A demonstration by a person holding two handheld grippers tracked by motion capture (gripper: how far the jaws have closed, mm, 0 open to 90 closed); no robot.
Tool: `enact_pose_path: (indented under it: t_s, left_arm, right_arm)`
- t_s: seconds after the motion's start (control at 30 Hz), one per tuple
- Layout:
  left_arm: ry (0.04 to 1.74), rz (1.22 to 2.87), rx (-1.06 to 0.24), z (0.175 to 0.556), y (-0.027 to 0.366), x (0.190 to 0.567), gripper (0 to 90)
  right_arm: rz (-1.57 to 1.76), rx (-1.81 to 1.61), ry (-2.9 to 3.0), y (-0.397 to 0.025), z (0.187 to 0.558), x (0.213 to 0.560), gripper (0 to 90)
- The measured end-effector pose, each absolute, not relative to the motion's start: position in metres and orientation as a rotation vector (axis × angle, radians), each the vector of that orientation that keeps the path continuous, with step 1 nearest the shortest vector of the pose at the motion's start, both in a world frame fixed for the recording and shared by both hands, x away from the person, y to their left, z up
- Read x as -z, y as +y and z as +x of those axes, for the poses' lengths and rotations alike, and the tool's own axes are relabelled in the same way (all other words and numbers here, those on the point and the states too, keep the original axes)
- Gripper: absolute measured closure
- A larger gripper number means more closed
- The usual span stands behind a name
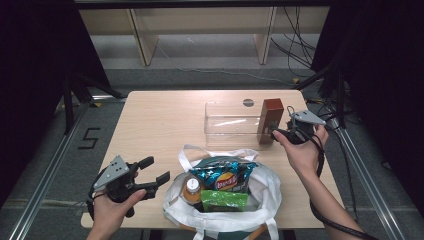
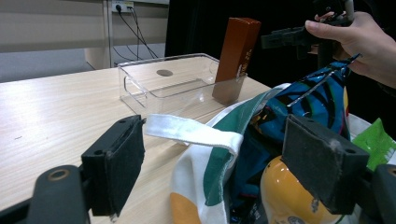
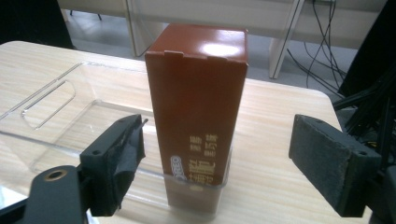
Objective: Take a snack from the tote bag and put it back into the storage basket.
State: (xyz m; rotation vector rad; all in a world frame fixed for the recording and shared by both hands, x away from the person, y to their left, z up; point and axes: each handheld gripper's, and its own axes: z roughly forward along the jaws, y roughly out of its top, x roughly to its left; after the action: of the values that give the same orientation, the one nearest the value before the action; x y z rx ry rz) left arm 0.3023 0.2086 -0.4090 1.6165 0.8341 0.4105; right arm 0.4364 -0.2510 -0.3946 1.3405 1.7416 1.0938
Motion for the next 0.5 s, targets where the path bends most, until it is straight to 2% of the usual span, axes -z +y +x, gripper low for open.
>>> enact_pose_path:
  t_s: [0.2,0.5]
  left_arm:
    - [0.822,1.618,-0.413,0.301,0.207,0.406,20.6]
    - [0.777,1.619,-0.401,0.3,0.2,0.399,21.5]
  right_arm:
    - [1.324,-1.104,1.753,-0.26,0.426,0.392,21.1]
    - [1.282,-1.132,1.763,-0.27,0.408,0.39,28.5]
